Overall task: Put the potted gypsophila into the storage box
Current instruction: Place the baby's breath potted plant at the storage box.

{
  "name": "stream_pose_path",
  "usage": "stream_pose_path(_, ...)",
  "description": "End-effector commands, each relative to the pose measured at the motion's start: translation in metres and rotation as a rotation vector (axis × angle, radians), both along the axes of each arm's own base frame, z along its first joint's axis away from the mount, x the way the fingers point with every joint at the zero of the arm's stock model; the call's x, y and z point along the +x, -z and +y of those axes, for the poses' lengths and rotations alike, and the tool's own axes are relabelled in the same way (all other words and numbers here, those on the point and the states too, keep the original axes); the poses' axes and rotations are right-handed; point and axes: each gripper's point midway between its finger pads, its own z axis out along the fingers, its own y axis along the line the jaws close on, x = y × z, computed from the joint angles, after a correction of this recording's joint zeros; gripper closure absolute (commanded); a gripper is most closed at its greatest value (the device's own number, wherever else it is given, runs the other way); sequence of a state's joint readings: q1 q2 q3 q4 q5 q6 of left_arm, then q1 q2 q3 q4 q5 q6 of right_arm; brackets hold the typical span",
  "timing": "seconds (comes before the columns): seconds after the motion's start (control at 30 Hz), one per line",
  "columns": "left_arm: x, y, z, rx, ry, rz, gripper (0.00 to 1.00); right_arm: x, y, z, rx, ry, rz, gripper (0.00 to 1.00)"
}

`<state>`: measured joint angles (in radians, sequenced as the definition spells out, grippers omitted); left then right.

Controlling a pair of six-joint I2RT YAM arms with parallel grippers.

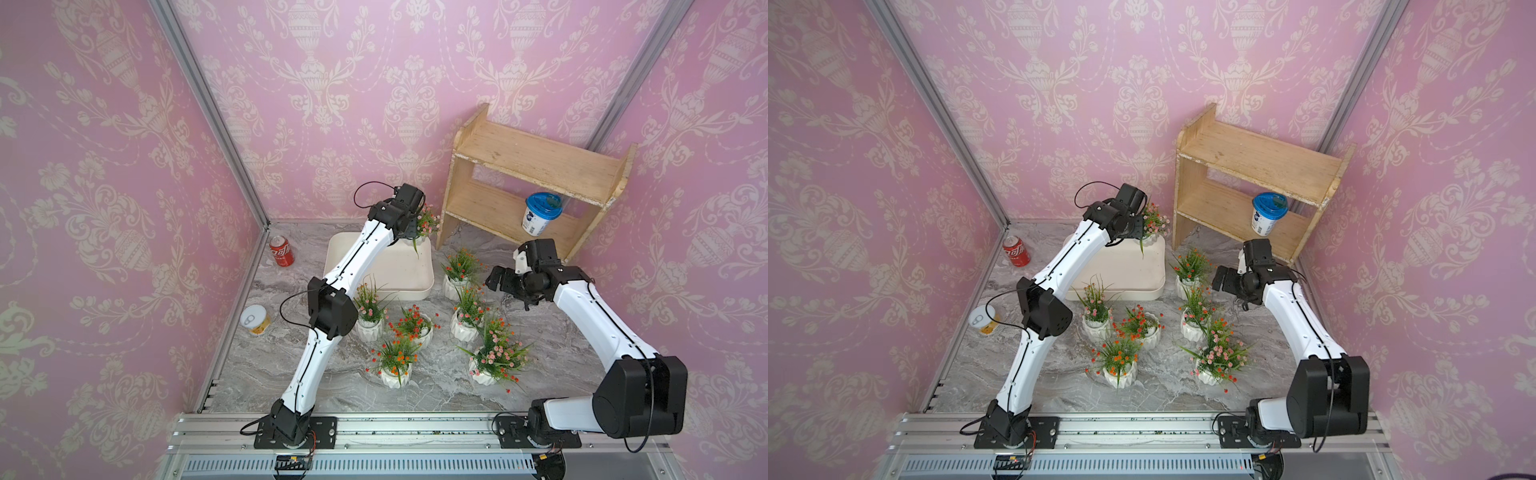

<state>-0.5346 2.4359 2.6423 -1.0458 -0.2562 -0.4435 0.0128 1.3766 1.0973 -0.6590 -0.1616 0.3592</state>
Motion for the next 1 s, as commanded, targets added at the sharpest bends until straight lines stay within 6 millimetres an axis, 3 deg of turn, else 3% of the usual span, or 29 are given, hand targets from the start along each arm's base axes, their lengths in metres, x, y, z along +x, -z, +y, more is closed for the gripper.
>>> stream_pose_path(0.0, 0.005, -0.018, 0.009, 0.0, -0.015, -0.039, 1.0, -0.002, 0.004, -0.001, 0.003, -0.015, 0.003, 0.0)
stream_pose_path(0.3, 0.012, 0.009, -0.003, -0.009, 0.006, -0.01, 1.0, -0.004, 0.008, 0.001, 0.019, -0.013, 0.006, 0.0)
stream_pose_path(0.57, 0.021, 0.031, -0.002, 0.013, -0.022, -0.005, 1.0, -0.003, 0.009, 0.001, 0.023, -0.016, 0.007, 0.0)
stream_pose_path(0.97, 0.034, 0.045, -0.005, 0.014, -0.039, -0.034, 1.0, 0.0, 0.013, -0.001, 0.016, -0.013, 0.015, 0.0)
